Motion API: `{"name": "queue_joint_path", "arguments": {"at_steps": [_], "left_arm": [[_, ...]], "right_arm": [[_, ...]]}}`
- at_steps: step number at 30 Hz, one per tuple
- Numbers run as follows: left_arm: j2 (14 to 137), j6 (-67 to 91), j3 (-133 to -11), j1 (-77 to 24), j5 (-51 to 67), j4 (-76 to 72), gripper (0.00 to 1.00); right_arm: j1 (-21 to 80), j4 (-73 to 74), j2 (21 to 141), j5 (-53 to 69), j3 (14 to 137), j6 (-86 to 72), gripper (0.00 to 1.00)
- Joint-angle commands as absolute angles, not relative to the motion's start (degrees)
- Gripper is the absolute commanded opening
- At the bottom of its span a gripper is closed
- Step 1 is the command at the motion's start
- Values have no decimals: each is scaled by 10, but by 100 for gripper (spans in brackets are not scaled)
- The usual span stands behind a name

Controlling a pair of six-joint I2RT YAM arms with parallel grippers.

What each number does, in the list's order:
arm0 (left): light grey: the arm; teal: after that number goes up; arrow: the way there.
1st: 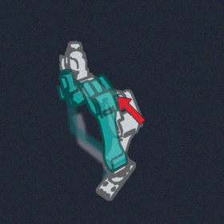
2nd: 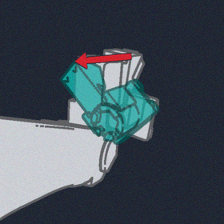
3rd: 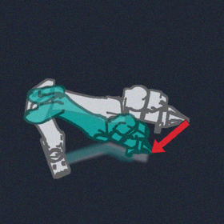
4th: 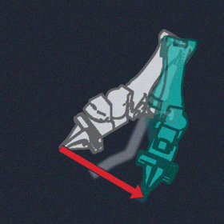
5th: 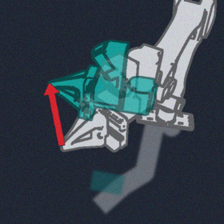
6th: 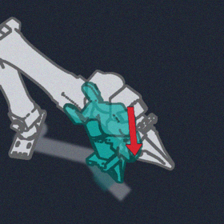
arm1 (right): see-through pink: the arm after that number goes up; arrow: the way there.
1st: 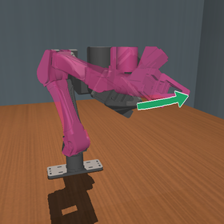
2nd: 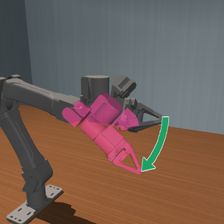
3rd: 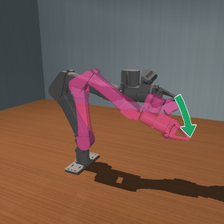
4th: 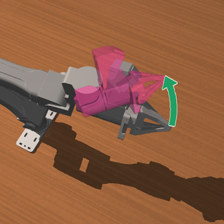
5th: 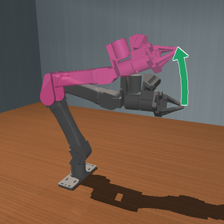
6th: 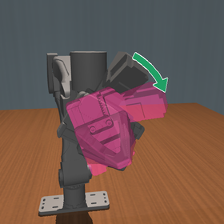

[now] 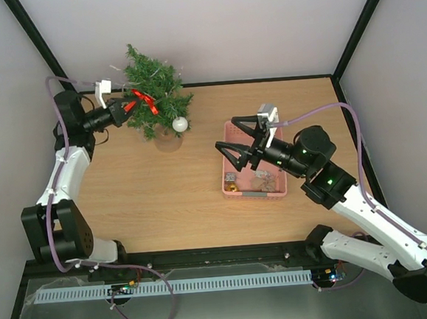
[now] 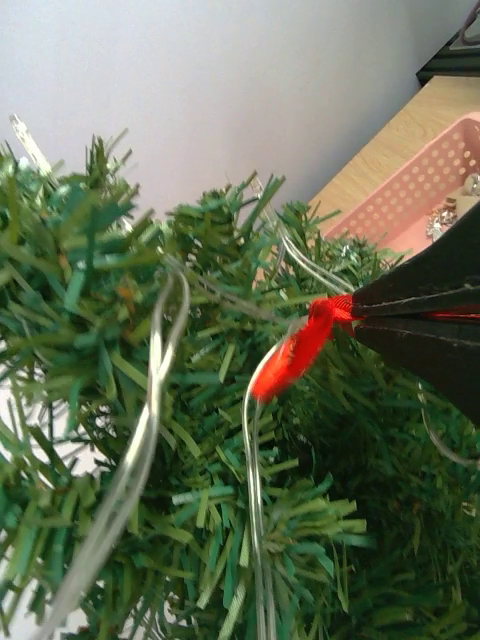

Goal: Decorate the small christmas tree
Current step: Place the decoration item on the Christmas tree.

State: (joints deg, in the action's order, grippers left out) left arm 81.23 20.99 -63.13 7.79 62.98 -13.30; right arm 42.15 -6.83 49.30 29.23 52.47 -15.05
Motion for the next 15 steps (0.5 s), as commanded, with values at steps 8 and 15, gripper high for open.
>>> {"name": "queue_joint_path", "arguments": {"at_steps": [8,15], "left_arm": [[836,126,-681,79,600,-45,2],[837,76,-697,74,560,18,9]], "right_arm": [[425,-96,502,296,541,-152,98],[425,-98,502,292,542,-152,98]]}}
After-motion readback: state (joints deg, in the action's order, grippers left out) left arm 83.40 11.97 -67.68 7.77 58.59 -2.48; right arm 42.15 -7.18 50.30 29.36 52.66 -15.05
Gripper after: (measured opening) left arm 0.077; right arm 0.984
